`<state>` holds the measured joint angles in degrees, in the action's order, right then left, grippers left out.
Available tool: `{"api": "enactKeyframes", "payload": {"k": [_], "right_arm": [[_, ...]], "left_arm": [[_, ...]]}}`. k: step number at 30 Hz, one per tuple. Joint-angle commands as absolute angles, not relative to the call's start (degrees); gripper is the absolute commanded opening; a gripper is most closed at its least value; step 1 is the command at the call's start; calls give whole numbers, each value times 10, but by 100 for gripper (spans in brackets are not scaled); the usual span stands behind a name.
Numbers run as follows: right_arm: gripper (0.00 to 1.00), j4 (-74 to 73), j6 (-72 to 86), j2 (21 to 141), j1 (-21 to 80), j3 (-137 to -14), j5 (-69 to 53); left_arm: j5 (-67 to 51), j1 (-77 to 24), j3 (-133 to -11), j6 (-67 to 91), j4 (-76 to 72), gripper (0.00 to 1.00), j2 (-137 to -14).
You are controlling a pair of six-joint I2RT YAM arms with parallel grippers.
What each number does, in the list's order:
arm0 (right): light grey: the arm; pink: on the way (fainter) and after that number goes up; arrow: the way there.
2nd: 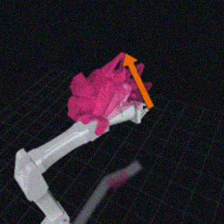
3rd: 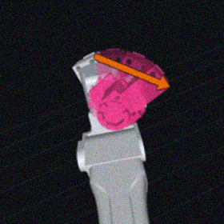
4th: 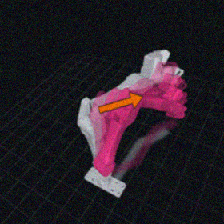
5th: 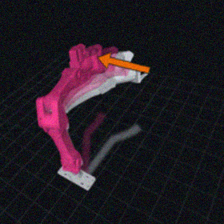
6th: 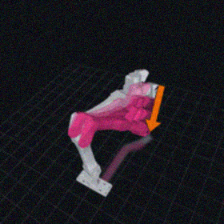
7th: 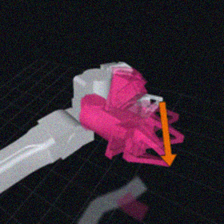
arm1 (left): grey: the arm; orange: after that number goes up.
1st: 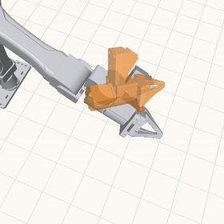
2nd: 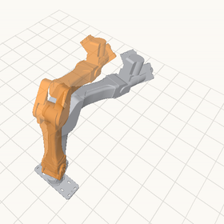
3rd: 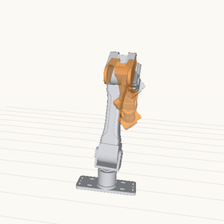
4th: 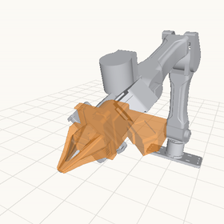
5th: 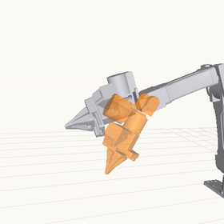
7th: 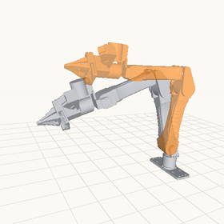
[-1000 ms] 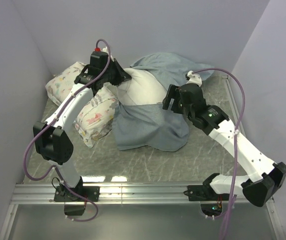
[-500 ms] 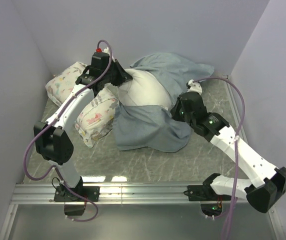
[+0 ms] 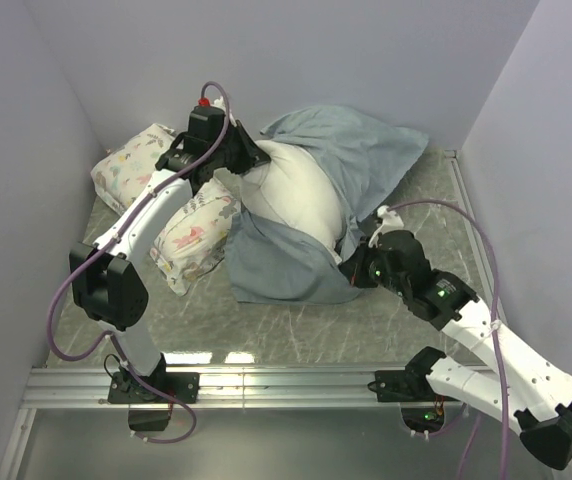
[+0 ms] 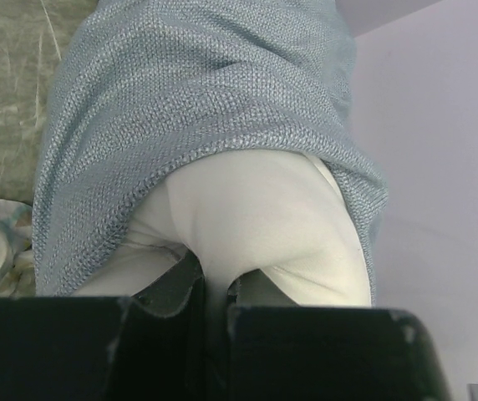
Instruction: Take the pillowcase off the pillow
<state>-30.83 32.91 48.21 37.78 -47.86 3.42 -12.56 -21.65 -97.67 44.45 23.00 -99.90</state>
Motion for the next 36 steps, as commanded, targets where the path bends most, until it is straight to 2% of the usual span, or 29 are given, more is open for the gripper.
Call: {"api": "enactKeyframes", "payload": {"k": [1, 7, 11, 17, 20, 21, 26, 29, 33, 36], "right_arm": [[0, -330, 306, 468, 401, -445, -16], [0, -349, 327, 455, 435, -409, 32], [0, -331, 322, 451, 453, -380, 10], [0, -343, 366, 508, 463, -381, 88], [0, -323, 395, 534, 456, -395, 178], [0, -309, 394, 540, 443, -398, 194], [0, -208, 360, 638, 253, -438, 171], [0, -171, 356, 699, 198, -467, 149], [11, -156, 345, 762, 171, -507, 129], [29, -176, 330, 755, 170, -530, 113]], "left_arm": [[-57, -213, -995, 466, 105, 0, -994], [-49, -216, -1011, 461, 115, 0, -1003], [-47, -216, -1027, 459, 134, 0, -1010], [-54, -217, -1050, 458, 149, 0, -1016], [-76, -216, -1048, 460, 155, 0, -999], [-83, -217, -1030, 461, 152, 0, -991], [-162, -228, -945, 454, 130, 0, -927], [-172, -251, -847, 444, 105, 0, -888], [-202, -274, -681, 462, 43, 0, -809], [-209, -295, -619, 460, 32, 0, -775]]}}
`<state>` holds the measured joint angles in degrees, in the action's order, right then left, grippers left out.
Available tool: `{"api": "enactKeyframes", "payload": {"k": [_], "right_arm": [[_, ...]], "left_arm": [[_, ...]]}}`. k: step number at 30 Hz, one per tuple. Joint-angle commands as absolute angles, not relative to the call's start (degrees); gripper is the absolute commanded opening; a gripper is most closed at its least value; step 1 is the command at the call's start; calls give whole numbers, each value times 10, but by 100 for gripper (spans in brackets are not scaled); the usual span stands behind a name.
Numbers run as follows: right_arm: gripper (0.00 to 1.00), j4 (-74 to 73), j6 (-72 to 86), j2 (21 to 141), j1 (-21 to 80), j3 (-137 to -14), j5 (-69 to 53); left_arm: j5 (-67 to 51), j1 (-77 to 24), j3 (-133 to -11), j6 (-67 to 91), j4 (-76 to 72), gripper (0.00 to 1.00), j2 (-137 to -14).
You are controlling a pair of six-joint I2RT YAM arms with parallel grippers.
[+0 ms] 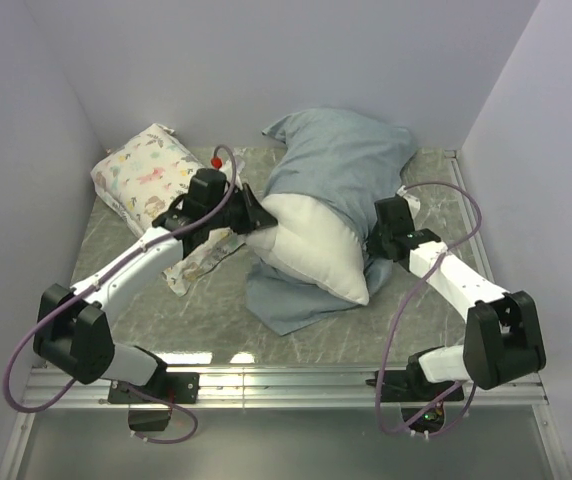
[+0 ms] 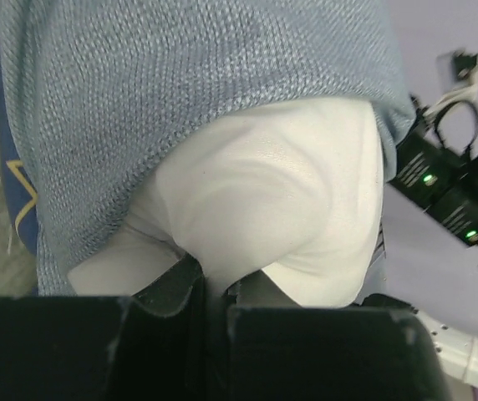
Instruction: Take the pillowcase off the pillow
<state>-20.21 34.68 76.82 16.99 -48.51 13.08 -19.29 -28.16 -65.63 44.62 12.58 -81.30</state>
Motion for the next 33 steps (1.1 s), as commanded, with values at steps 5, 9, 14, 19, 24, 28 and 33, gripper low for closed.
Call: {"api": "enactKeyframes", "payload": {"k": [5, 9, 14, 19, 24, 28, 33], "right_arm": [[62, -212, 273, 638, 176, -556, 75], [76, -214, 182, 636, 240, -630, 31], [82, -278, 76, 787, 362, -797, 104], [84, -335, 48, 949, 368, -904, 107], [71, -415, 46, 1110, 349, -1064, 220], [16, -457, 73, 1181, 316, -1170, 286], [0, -454, 129, 1187, 248, -1218, 309]], "left_arm": [[-179, -339, -556, 429, 53, 0, -740], [-162, -371, -511, 438, 22, 1, -735], [-113, -398, -508, 430, 40, 1, -731], [-88, -406, -511, 424, 62, 0, -709], [-69, -423, -514, 424, 88, 0, -684], [-53, -447, -509, 431, 109, 0, -658], [-36, -476, -515, 431, 156, 0, -604]]}}
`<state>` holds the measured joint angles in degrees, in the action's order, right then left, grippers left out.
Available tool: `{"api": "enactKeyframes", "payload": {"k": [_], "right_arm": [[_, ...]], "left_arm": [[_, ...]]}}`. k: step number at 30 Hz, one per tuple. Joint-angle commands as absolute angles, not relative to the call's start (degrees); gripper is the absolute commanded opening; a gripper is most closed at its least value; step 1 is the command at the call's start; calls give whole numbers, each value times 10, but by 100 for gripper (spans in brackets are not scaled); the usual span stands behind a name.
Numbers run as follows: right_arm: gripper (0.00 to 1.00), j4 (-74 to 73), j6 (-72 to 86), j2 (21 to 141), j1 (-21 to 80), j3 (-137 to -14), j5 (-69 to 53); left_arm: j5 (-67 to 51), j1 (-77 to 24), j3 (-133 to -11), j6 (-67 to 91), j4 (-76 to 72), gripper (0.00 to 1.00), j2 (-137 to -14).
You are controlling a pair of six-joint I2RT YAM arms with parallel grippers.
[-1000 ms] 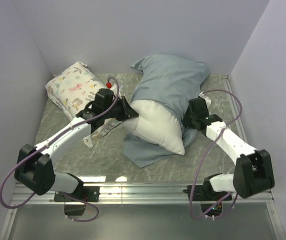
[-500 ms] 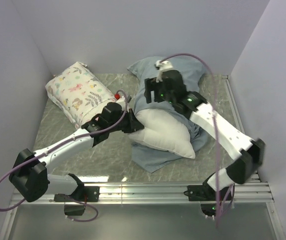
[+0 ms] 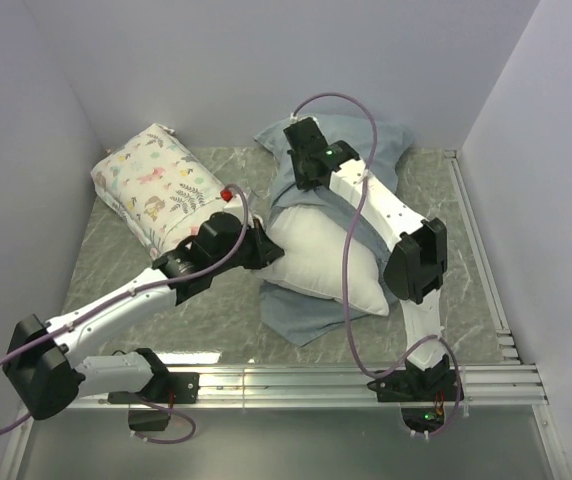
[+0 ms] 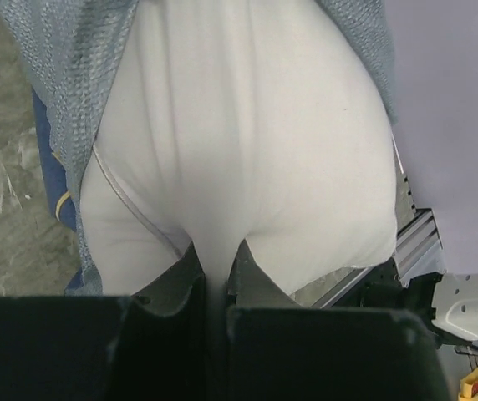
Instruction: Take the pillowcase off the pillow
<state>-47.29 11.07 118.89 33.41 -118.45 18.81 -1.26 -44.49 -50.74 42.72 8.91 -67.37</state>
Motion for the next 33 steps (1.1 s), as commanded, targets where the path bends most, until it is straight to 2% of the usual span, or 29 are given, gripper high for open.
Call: {"api": "enactKeyframes", "payload": {"k": [1, 9, 14, 18, 19, 20, 22, 24, 26, 29, 30, 32, 33], "right_arm": [[0, -449, 137, 1183, 237, -1217, 306], [0, -400, 200, 1136, 101, -1164, 267], [0, -381, 231, 1143, 70, -1142, 221], [0, -374, 243, 1121, 76, -1118, 150], [7, -366, 238, 1106, 84, -1088, 147], [32, -360, 235, 1071, 91, -1072, 146], [56, -346, 227, 1029, 101, -1023, 140], [73, -326, 224, 961, 105, -985, 131], [77, -313, 223, 892, 108, -926, 110], [80, -280, 223, 796, 124, -820, 71], [80, -269, 227, 773, 133, -792, 80], [80, -254, 231, 713, 162, -707, 101], [80, -240, 236, 695, 170, -681, 106]], "left_arm": [[-25, -480, -518, 426, 183, 0, -594], [30, -483, -538, 430, 296, 0, -482], [97, -483, -545, 439, 345, 0, -448], [106, -482, -552, 436, 317, 0, -477], [106, -482, -561, 433, 310, 0, -501], [104, -483, -565, 431, 303, 0, -512], [117, -482, -577, 425, 287, 0, -538], [129, -476, -587, 418, 283, 0, -557], [148, -465, -592, 413, 286, 0, -582], [148, -456, -582, 401, 269, 21, -592], [159, -455, -584, 392, 272, 40, -594], [196, -455, -608, 377, 283, 58, -599], [206, -454, -620, 363, 289, 71, -602]]}}
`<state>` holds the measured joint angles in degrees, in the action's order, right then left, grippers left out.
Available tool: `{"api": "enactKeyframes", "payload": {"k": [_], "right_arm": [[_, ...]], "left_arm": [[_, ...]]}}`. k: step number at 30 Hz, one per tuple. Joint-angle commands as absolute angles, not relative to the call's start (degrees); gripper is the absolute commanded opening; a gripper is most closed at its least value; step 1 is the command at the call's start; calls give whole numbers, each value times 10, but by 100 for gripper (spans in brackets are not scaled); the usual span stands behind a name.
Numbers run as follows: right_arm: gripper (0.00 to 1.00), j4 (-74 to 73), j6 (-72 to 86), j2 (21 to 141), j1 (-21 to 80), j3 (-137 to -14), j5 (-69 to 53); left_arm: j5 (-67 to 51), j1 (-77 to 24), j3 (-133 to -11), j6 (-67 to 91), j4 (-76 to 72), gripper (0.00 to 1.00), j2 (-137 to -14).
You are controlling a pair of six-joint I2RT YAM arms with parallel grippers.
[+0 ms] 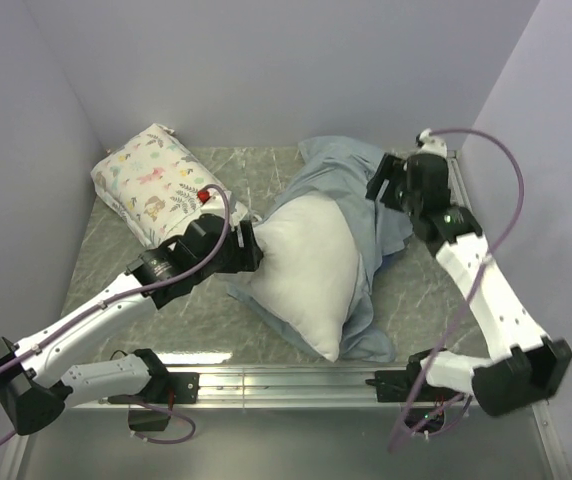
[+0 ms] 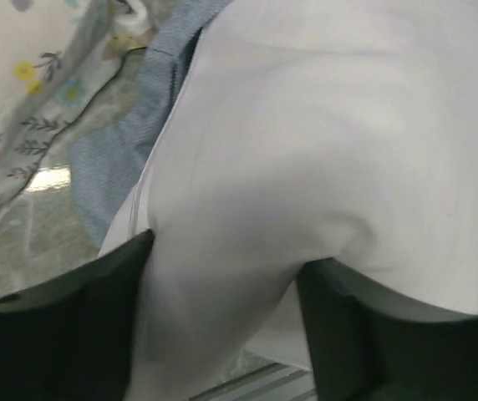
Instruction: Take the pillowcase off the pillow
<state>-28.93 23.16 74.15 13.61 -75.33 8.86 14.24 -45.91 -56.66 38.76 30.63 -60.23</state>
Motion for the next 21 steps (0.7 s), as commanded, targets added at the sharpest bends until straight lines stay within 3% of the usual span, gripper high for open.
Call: {"api": "enactKeyframes", "payload": {"k": [1, 3, 7, 10, 21], "right_arm": [[80, -231, 245, 680, 175, -632, 109], [80, -211, 256, 643, 175, -589, 107], [85, -176, 285, 593, 170, -486, 106], [88, -145, 300, 571, 165, -441, 70], [89, -98, 326, 600, 164, -424, 2]], "left_arm": [[216, -454, -647, 353, 290, 76, -606], [206, -456, -674, 321, 297, 84, -613], [204, -507, -754, 277, 321, 88, -660], [286, -579, -805, 257, 355, 89, -711], [308, -733, -862, 235, 360, 96, -924]]}}
